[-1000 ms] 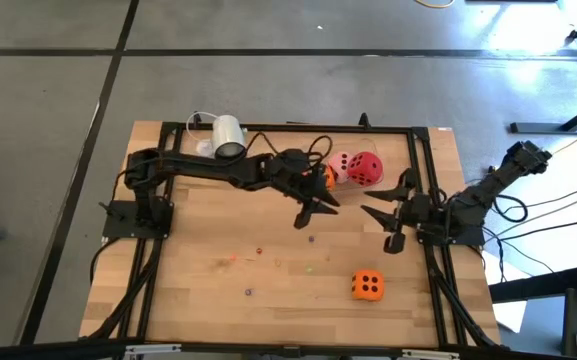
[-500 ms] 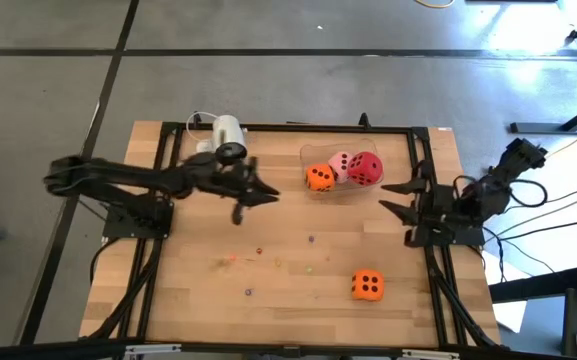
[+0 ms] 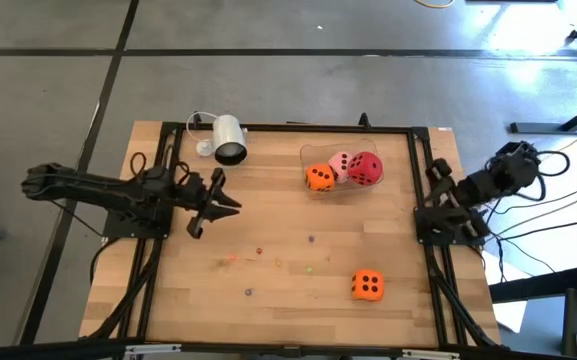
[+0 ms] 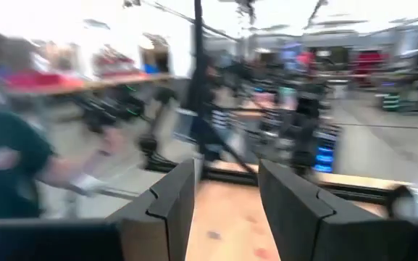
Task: Pick & Place Dice
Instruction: Put the large orange die into the transparent bin
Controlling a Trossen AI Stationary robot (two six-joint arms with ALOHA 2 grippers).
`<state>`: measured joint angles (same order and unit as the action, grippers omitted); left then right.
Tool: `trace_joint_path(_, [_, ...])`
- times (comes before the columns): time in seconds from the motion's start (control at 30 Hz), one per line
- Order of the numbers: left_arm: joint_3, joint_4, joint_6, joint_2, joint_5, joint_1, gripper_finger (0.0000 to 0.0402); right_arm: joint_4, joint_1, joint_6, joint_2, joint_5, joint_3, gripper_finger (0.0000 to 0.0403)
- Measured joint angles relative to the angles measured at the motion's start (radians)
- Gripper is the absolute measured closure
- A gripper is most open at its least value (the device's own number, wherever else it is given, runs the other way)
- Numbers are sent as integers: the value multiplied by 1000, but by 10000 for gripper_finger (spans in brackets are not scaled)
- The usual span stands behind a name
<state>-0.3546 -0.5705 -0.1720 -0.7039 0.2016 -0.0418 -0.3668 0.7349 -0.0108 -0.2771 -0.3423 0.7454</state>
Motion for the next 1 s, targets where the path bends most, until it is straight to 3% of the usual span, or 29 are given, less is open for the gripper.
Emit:
trace_joint_path(0.13, [7,11,0,8,-1,15,338,-64,0,-212,6,115,-4,250])
trace_joint_path(0.33, [7,22,0,8,-2,16,336,-174,0,-476,-81,17,-4,250])
trace_joint_path(0.47, [7,21,1,8,-3,16,334,-223,-1,-596,-165,22,-4,250])
trace_joint_path(0.7, [7,21,2,8,-8,16,339,-267,-43,-682,-323,142,22,250])
trace_joint_path(1.0, [7,30,0,8,-8,16,331,-610,-254,-621,-662,431,301,249])
